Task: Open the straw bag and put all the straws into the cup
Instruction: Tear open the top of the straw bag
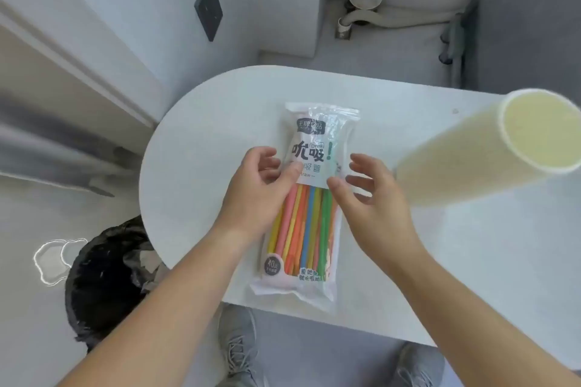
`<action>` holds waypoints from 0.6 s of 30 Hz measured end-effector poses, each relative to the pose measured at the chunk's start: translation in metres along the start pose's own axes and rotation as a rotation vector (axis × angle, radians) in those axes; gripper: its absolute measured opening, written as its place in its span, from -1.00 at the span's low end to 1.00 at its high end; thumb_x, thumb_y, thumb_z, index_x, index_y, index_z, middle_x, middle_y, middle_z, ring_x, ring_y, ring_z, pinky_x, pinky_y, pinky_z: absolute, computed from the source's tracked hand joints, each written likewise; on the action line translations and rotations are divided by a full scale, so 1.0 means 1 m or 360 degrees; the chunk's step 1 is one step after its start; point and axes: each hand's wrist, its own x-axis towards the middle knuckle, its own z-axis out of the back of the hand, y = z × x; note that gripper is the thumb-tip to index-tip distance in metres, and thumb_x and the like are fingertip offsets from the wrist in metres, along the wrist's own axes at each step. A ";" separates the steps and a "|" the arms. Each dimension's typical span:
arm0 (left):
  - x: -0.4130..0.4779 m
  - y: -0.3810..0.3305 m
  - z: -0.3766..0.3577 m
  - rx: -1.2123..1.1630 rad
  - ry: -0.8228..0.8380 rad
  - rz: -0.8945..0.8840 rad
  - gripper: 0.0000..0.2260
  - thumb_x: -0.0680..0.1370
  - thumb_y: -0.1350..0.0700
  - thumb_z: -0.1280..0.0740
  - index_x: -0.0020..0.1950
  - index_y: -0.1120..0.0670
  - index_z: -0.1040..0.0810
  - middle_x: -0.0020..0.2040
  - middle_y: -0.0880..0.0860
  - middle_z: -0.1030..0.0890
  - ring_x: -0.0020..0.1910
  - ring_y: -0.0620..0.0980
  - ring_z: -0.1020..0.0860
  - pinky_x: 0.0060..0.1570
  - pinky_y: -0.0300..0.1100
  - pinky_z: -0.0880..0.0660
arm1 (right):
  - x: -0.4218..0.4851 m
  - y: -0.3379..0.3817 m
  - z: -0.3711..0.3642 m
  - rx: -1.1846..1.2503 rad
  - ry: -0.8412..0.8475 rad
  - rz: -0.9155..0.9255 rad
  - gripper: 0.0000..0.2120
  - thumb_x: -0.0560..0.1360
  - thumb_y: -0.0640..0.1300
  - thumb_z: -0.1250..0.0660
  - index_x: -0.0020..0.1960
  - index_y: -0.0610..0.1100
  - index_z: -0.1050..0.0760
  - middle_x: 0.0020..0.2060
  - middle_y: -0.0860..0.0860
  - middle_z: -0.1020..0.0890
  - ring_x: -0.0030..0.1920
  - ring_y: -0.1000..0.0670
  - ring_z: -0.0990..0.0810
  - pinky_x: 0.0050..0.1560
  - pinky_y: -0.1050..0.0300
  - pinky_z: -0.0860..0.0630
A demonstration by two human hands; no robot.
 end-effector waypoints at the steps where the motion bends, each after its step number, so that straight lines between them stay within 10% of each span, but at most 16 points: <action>1: 0.005 0.005 -0.002 -0.0048 -0.0017 -0.0039 -0.57 0.53 -0.15 -0.45 0.32 -0.03 -0.48 0.13 -0.11 -0.62 0.06 -0.22 -0.61 0.02 -0.27 -0.53 | 0.006 -0.004 -0.004 0.0067 -0.0012 0.0030 -0.56 0.53 0.05 -0.42 0.36 0.03 -0.41 0.20 0.19 -0.52 0.11 0.31 -0.57 -0.05 0.38 -0.57; 8: 0.030 0.015 -0.003 -0.0281 0.0002 -0.0102 -0.37 0.31 -0.39 -0.51 0.21 -0.04 -0.54 0.01 0.08 -0.72 -0.07 0.01 -0.73 -0.02 -0.01 -0.62 | 0.035 -0.020 -0.012 0.0247 -0.0031 0.0060 -0.40 0.45 0.18 -0.43 0.42 0.15 -0.31 0.13 0.31 -0.52 0.00 0.38 -0.58 -0.25 0.40 -0.55; 18: 0.026 -0.023 -0.006 -0.0485 0.0197 -0.0438 -0.42 0.30 -0.25 -0.47 0.14 0.12 -0.62 -0.02 0.06 -0.77 -0.05 0.04 -0.75 -0.05 -0.09 -0.59 | 0.050 0.004 0.002 0.0563 0.0113 0.0321 -0.50 0.43 0.20 -0.45 0.30 0.08 -0.46 -0.03 0.02 -0.75 -0.05 0.03 -0.74 0.09 -0.12 -0.64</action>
